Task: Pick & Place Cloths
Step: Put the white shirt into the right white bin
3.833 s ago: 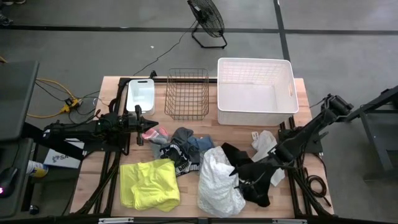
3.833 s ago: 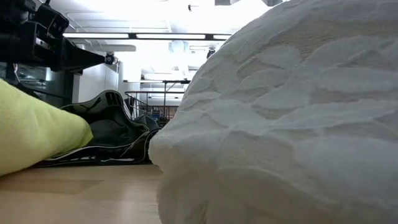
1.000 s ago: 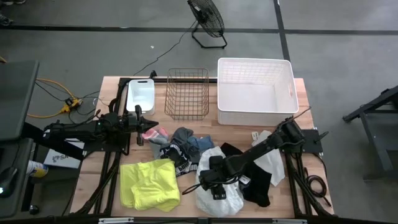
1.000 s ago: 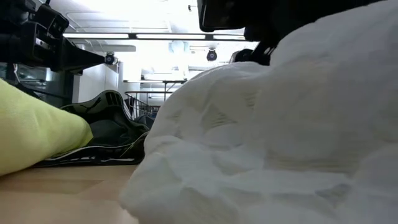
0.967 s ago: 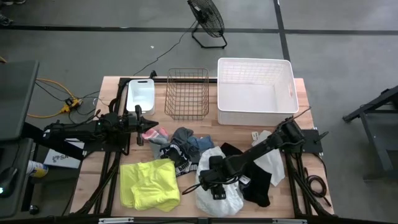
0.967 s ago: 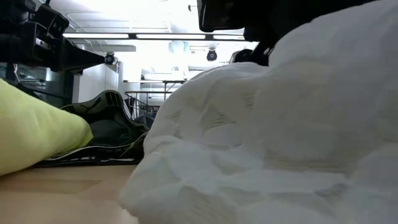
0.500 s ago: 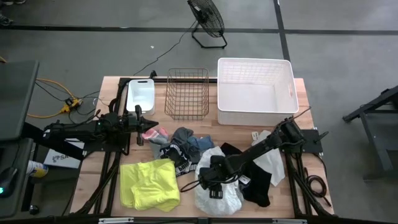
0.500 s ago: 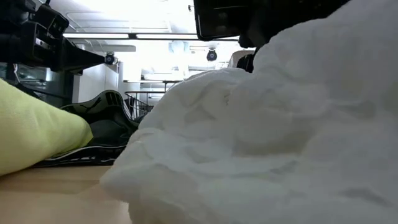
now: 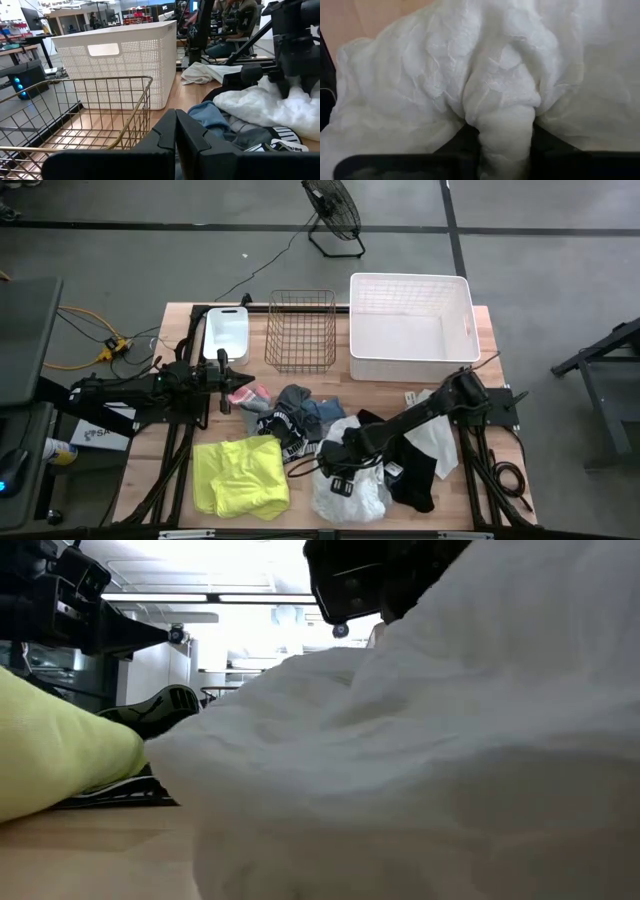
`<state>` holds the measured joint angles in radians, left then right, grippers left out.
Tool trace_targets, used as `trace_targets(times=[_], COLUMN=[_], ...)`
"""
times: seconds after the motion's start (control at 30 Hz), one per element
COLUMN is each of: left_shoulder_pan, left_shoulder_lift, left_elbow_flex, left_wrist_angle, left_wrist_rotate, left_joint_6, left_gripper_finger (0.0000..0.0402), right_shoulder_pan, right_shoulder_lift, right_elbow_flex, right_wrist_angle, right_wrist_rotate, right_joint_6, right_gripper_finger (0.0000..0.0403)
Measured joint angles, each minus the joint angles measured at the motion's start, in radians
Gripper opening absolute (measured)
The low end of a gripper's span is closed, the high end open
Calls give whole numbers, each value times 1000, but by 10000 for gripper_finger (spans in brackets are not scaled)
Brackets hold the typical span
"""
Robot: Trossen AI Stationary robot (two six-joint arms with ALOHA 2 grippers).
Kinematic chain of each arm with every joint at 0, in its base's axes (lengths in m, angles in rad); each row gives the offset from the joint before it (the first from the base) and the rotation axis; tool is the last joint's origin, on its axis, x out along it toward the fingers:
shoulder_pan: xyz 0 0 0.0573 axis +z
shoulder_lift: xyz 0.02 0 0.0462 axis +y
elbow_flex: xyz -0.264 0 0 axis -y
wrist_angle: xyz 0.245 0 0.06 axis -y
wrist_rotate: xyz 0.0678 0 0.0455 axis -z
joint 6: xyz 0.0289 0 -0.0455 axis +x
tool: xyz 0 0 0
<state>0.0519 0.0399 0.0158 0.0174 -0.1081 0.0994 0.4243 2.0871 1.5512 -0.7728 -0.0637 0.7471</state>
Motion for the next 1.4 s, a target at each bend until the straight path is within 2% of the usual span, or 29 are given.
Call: trace_targets(times=[0.13, 0.5, 0.83, 1.07, 1.4], left_shoulder_pan=[0, 0, 0, 0, 0], left_shoulder_lift=[0, 0, 0, 0, 0], left_elbow_flex=[0, 0, 0, 0, 0], left_wrist_angle=[0, 0, 0, -1, -1], left_wrist_rotate=[0, 0, 2, 5, 5], left_joint_6=[0, 0, 0, 0, 0], left_gripper_finger=[0, 0, 0, 0, 0], right_shoulder_pan=[-6, -2, 26, 28, 28], right_shoulder_lift=[-69, -327, -544, -684, -827], right_elbow_flex=[-5, -3, 0, 1, 2], right_wrist_angle=[-20, 3, 153, 141, 66], right_wrist_rotate=[-21, 31, 260, 436, 648], right_joint_6=[40, 61, -2, -114, -370], right_gripper_finger=[69, 68, 68, 67, 67])
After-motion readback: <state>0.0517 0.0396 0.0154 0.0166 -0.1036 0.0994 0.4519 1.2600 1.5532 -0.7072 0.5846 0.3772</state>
